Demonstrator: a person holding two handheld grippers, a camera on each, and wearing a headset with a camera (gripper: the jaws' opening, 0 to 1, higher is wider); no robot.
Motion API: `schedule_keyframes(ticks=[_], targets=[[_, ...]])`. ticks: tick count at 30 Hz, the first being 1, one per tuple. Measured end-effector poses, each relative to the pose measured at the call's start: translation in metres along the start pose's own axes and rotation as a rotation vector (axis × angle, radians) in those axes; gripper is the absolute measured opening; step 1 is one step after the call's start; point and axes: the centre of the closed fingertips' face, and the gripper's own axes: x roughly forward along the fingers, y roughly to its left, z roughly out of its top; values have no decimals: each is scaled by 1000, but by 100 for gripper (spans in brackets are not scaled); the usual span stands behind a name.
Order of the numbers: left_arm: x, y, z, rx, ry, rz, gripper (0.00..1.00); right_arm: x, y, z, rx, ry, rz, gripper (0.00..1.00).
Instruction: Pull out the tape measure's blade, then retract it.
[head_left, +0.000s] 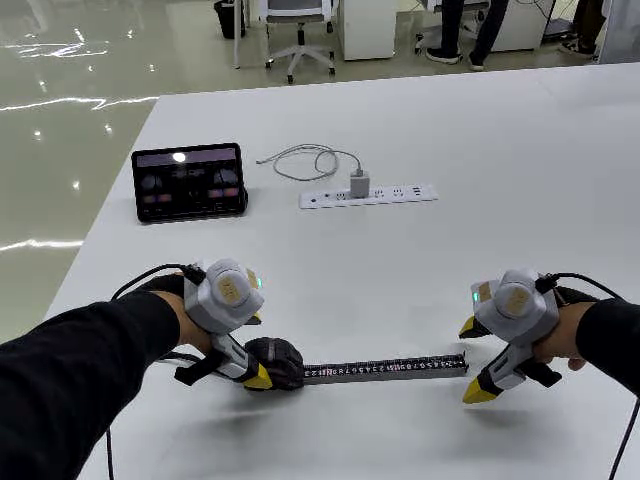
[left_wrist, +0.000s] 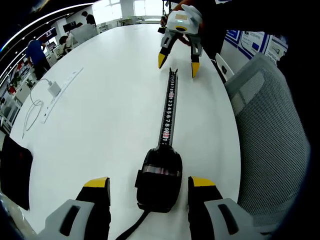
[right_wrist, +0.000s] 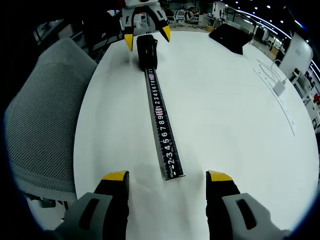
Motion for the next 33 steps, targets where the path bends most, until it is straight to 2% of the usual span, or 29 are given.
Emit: schedule_keyframes(ticks=[2,4,7,11,12,14,15,16,17,22,24,27,30,31,32,33], targets=[[-2,-2,5,-11,-30,-5,65,-1,0,0,2,-2,0,58],[-4,-6,11,-77,-66,-18,75,-1,0,0,7,-3,-3,59],[-7,-4,13,-94,-75,-9,82,-1,0,1,27,-13,0,60],[-7,-9,6,-113,-79,-24,88,-2,0,2,47,-20,-17,64],[-7,-8,4,-124,-77,-17,89,-2,-2,3,55,-23,-30,67],[-7,-3,1,-149,-95,26,100,-3,-3,4,87,-39,-37,72],[-8,-3,-1,-147,-90,24,100,-4,-4,5,100,-48,-46,72],[-9,3,-2,-154,-106,56,100,-4,-5,5,106,-52,-60,73],[-10,4,-2,-160,-117,66,100,-4,-5,4,106,-56,-65,74],[-13,5,-10,-223,-150,98,100,-7,-6,-1,163,-70,-97,81],[-16,9,-14,-258,-157,129,100,-10,-10,-3,181,-90,-142,81],[-22,6,-6,-321,-244,124,100,-15,-13,-3,222,-139,-180,84],[-28,12,-11,-323,-263,175,100,-18,-13,-5,256,-173,-212,89],[-31,14,-10,-321,-290,189,100,-19,-11,-5,251,-183,-221,90],[-32,11,-9,-371,-325,175,100,-21,-10,-6,251,-191,-236,92],[-35,13,-14,-404,-327,191,100,-23,-10,-8,257,-197,-257,93]])
